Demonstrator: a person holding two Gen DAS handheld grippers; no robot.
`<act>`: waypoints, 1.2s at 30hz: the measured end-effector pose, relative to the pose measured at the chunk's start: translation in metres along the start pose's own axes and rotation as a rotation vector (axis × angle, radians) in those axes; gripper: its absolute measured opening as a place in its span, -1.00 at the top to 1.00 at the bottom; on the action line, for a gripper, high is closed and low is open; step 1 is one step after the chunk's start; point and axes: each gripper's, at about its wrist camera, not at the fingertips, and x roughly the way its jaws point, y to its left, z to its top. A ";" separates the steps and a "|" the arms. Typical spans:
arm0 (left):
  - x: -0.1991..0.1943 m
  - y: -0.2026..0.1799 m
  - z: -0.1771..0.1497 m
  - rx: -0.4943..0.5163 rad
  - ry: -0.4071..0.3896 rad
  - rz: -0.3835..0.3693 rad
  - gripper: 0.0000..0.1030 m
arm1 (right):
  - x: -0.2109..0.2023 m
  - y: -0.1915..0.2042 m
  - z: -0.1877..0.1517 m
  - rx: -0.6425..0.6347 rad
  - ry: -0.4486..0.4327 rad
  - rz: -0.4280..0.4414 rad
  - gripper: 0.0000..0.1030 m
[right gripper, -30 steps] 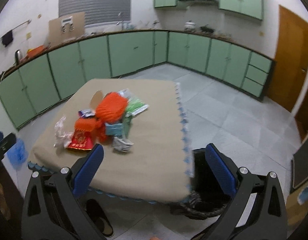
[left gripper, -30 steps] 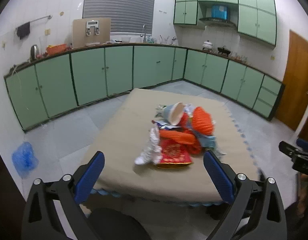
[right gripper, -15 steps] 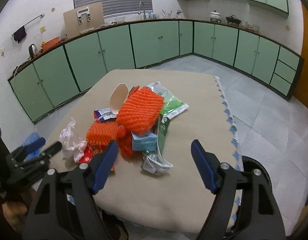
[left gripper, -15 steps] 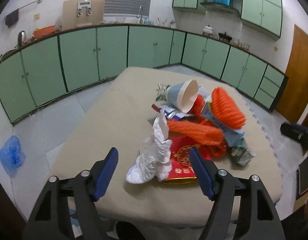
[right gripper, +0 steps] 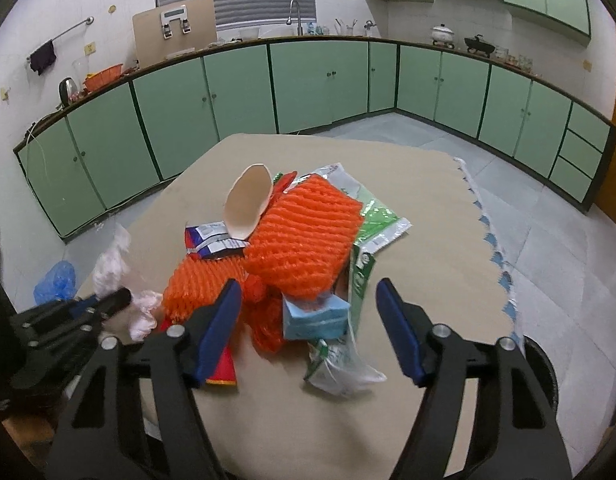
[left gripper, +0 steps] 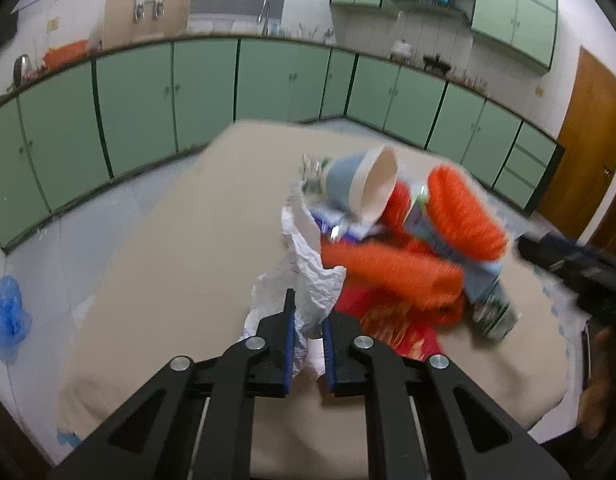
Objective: Collect trash
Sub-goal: 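Grasp the white tissue with the left tool while the right tool grasps an orange mesh net, then carry tissue and orange net to the black bin and release both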
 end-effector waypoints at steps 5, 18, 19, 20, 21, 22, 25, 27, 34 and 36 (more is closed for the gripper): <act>-0.011 -0.005 0.018 0.020 -0.061 -0.010 0.77 | 0.023 0.004 0.008 0.014 0.009 -0.015 -0.32; -0.003 -0.013 0.036 0.042 -0.102 -0.026 0.77 | 0.052 -0.007 0.006 0.051 0.072 -0.035 0.23; -0.004 -0.014 0.035 0.043 -0.105 -0.025 0.77 | 0.051 -0.008 0.006 0.051 0.075 -0.027 0.29; -0.006 -0.015 0.037 0.045 -0.107 -0.025 0.77 | 0.051 -0.009 0.005 0.056 0.078 -0.021 0.51; -0.006 -0.016 0.037 0.047 -0.109 -0.025 0.77 | 0.050 -0.011 0.005 0.060 0.079 -0.013 0.66; -0.007 -0.018 0.037 0.051 -0.110 -0.024 0.77 | 0.049 -0.012 0.006 0.066 0.079 -0.009 0.82; -0.009 -0.019 0.037 0.057 -0.112 -0.028 0.77 | 0.039 -0.015 0.009 0.072 0.056 -0.002 0.83; -0.012 -0.021 0.037 0.062 -0.117 -0.031 0.77 | 0.028 -0.018 0.012 0.078 0.030 0.001 0.84; -0.025 -0.038 0.042 0.089 -0.134 -0.047 0.77 | -0.010 -0.037 0.018 0.109 -0.026 0.002 0.84; -0.030 -0.048 0.043 0.104 -0.137 -0.053 0.77 | -0.023 -0.043 0.018 0.113 -0.042 0.000 0.84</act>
